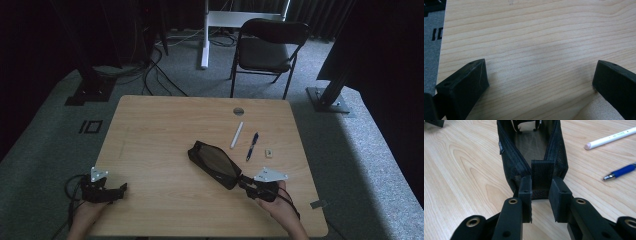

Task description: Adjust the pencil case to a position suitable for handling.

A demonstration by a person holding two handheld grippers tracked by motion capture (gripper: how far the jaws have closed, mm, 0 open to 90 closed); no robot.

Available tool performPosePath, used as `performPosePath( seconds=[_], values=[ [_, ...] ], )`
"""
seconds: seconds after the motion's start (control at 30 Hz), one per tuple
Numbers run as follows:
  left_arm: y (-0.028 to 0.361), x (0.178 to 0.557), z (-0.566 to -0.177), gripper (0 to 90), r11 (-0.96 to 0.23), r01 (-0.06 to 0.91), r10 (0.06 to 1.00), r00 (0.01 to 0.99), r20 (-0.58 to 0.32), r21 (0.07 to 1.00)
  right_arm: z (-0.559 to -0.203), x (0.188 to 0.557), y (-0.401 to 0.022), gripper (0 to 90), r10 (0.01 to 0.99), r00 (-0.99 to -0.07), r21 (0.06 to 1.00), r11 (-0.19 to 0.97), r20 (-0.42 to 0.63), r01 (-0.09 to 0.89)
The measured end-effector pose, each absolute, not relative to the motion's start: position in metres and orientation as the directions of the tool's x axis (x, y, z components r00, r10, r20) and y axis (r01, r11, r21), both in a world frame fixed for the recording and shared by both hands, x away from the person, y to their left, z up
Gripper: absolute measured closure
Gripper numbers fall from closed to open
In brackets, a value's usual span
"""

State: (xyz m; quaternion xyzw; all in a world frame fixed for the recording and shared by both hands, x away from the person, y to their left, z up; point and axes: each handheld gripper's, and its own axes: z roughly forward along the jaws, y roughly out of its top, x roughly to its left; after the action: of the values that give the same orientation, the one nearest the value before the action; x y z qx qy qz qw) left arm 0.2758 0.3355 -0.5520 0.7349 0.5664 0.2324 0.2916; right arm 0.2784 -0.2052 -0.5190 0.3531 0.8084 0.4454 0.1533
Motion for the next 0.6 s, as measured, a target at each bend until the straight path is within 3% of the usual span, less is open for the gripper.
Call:
performPosePath(
  seconds=[0.6],
  values=[
    [0.336, 0.276, -0.552, 0.1, -0.189, 0.697, 0.968, 0.251, 0.011, 0.692, -0.518, 0.256, -0.233, 72.8, 0.720, -0.689, 0.825, 0.338, 0.084, 0.454]
  ],
)
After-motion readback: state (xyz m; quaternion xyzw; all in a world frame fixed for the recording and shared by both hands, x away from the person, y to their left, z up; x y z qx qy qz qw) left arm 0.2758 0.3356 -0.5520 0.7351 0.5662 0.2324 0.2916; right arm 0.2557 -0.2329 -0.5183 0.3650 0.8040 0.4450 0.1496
